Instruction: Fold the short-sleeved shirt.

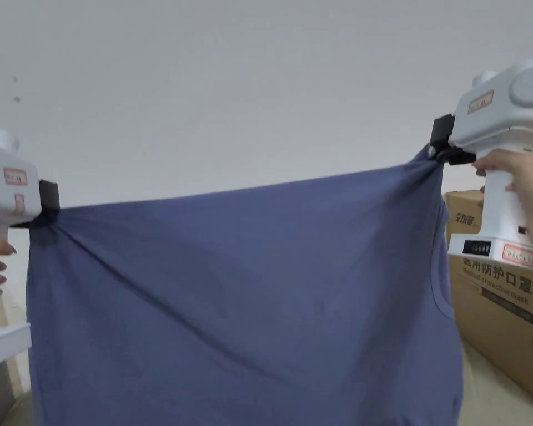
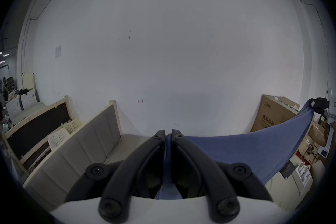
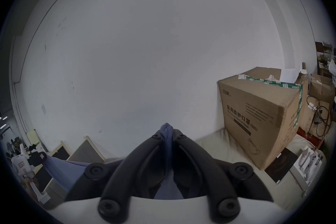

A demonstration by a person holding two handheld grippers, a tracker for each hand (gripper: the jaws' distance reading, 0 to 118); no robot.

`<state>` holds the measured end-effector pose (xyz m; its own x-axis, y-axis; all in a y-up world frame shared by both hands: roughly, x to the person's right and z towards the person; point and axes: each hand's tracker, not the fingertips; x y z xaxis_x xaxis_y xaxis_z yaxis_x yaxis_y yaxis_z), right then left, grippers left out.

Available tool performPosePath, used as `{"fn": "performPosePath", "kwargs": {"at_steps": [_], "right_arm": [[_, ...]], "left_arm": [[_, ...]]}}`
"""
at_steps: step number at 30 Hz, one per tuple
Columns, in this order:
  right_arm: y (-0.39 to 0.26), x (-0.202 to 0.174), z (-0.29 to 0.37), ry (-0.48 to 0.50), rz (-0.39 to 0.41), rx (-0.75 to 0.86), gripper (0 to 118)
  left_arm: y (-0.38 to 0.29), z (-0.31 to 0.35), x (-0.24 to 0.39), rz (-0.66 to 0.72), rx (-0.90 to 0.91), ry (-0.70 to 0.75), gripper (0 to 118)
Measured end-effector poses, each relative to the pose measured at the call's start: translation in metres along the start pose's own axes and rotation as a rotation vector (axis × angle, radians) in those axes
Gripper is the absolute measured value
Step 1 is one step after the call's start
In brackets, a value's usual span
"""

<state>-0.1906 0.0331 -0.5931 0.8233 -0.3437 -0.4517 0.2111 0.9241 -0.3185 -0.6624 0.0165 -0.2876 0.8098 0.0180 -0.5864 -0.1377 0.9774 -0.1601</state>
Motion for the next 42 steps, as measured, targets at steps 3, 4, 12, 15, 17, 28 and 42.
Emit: {"fn": "performPosePath", "kwargs": {"at_steps": [3,4,12,15,17,28,42], "right_arm": [[0.000,0.000,-0.004,0.013,-0.003,0.012,7],[-0.004,-0.002,-0.006,0.015,0.004,0.013,7],[-0.098,0.033,-0.094,-0.091,0.046,-0.189,7],[-0.159,0.054,-0.133,-0.134,0.089,-0.320,7],[-0.212,0.074,-0.163,-0.163,0.112,-0.440,7],[-0.428,0.155,-0.157,-0.254,0.081,-0.806,7],[-0.435,0.149,0.119,-0.149,0.056,-0.737,7]], "left_arm": [[-0.001,-0.012,0.003,-0.001,0.034,0.016,5],[-0.006,-0.017,0.004,0.012,0.041,0.024,5],[-0.117,-0.112,0.023,-0.061,-0.157,0.040,5],[-0.181,-0.153,0.030,-0.069,-0.253,0.089,5],[-0.235,-0.182,0.043,-0.156,-0.343,0.144,5],[-0.436,-0.206,0.041,-0.174,-0.711,0.109,5],[-0.443,0.077,-0.017,-0.112,-0.565,0.038,5]]}}
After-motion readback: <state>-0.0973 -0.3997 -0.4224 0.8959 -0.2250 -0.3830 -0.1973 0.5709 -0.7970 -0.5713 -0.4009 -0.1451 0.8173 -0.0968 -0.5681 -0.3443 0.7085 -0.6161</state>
